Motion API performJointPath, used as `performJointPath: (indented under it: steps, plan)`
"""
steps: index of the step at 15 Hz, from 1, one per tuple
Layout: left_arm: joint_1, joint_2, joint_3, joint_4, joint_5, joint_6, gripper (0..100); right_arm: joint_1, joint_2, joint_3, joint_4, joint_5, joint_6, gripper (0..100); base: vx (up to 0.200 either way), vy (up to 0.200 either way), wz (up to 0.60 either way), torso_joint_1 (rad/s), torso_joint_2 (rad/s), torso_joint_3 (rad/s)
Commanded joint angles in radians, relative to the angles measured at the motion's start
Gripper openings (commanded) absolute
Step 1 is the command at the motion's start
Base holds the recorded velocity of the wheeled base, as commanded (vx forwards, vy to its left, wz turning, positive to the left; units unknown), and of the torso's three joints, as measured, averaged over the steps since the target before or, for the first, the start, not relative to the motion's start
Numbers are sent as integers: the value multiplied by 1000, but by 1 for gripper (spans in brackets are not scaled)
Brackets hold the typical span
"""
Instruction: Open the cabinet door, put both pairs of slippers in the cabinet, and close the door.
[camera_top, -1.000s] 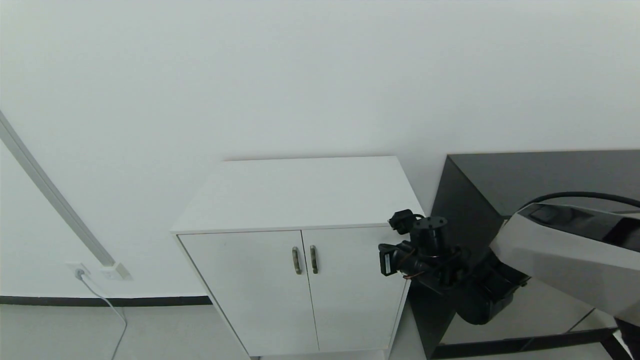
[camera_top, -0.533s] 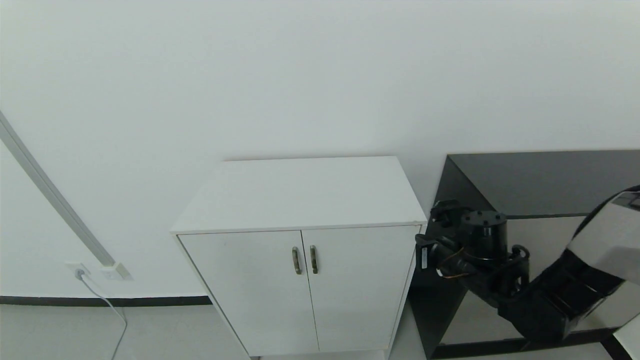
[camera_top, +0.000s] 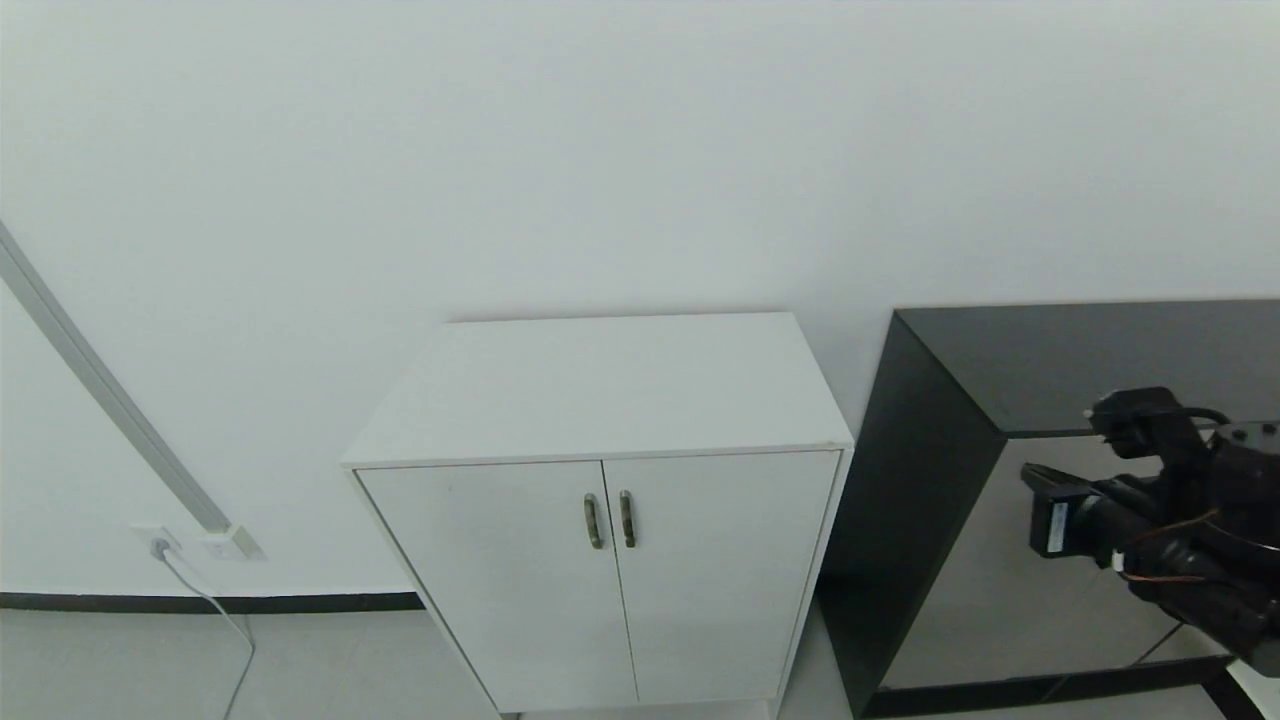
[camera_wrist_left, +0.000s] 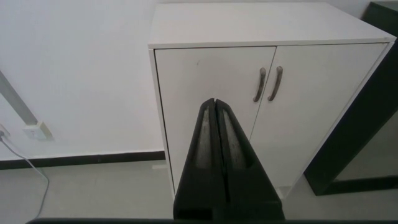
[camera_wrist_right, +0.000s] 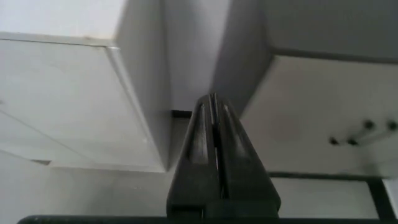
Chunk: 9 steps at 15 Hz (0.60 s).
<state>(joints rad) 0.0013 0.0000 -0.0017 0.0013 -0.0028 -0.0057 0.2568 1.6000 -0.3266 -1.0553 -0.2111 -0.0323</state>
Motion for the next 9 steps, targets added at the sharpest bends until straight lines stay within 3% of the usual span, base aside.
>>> performJointPath:
  steps: [1,5,9]
  plan:
    - [0,0,0,0,0,-2,0,-105,-198,129,23,7,-17,0,0,0,0,0,0,0]
    - [0,0,0,0,1,-2,0,-129,-393,222,117,13,-20,0,0,0,0,0,0,0]
    - [0,0,0,0,3,-5,0,-129,-706,231,463,55,-24,0,0,0,0,0,0,0]
